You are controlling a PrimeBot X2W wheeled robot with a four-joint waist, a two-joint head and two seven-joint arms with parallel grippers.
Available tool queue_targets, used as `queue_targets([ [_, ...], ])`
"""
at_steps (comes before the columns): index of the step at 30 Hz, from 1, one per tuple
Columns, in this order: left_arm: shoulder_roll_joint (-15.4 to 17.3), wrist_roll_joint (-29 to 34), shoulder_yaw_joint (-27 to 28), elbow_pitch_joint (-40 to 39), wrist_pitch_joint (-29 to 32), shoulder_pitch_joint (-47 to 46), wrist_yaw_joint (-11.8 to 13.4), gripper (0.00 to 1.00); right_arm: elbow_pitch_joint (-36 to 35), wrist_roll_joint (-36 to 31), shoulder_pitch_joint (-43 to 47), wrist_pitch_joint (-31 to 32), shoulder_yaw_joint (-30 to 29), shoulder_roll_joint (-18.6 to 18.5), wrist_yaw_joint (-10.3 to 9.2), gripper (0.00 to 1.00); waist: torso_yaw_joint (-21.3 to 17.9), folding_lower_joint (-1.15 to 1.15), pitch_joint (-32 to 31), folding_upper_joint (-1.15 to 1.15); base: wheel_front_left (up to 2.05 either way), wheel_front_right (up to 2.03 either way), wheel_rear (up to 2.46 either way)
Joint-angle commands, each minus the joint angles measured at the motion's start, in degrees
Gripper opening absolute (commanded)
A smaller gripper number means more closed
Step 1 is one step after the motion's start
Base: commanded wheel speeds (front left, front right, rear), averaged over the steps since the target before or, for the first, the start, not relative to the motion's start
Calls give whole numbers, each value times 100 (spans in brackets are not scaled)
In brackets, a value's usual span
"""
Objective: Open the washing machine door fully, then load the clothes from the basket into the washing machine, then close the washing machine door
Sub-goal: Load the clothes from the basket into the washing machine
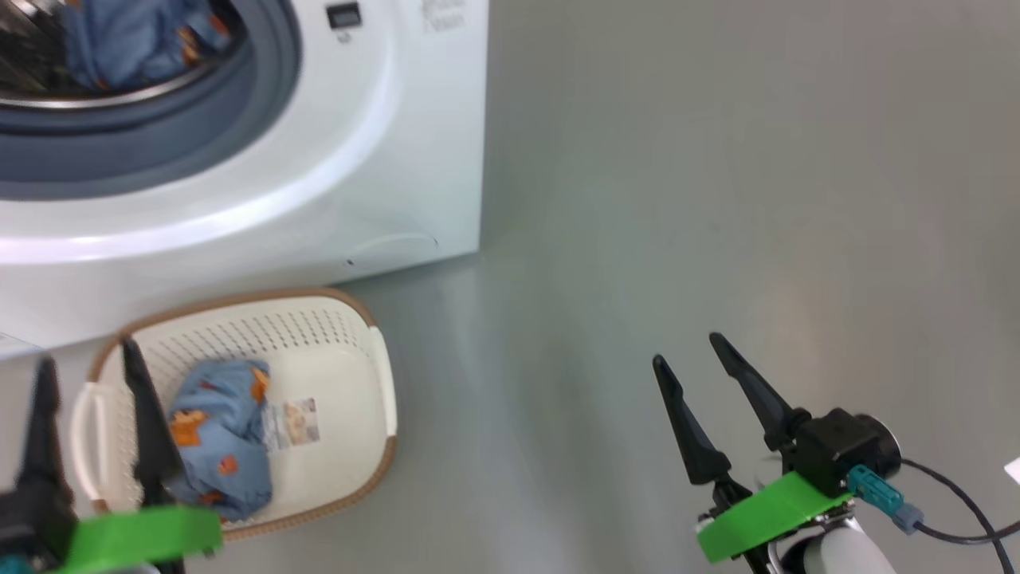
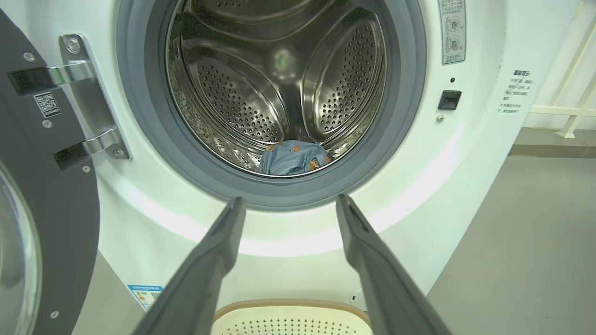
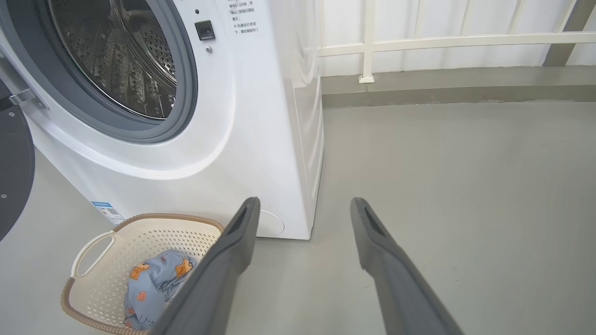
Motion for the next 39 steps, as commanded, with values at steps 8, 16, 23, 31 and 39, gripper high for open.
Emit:
queue_targets([
  [8, -11, 143, -114, -349, -45, 849, 141, 100, -437, -178, 562, 286, -30, 7, 9, 100, 564, 0, -1122, 0, 0, 0, 0],
  [16, -13, 228, -465, -312, 62, 1230, 92, 100, -820, -260, 1053, 617, -143, 8, 9, 100, 789, 0, -1642, 0, 0, 0, 0],
  [23, 8, 217, -605, -266, 107, 1315, 6, 100, -1046, -275, 1283, 781, -204, 8, 9, 100, 858, 0, -1859, 0, 0, 0, 0],
  [31, 4, 167, -617, -205, 91, 1308, -39, 100, -1294, -266, 1481, 908, -238, 9, 9, 100, 876, 0, -1964, 0, 0, 0, 0],
  [39, -4, 162, -626, -205, 82, 1278, -29, 100, -1357, -258, 1516, 928, -288, 9, 9, 100, 859, 0, -1952, 0, 0, 0, 0],
])
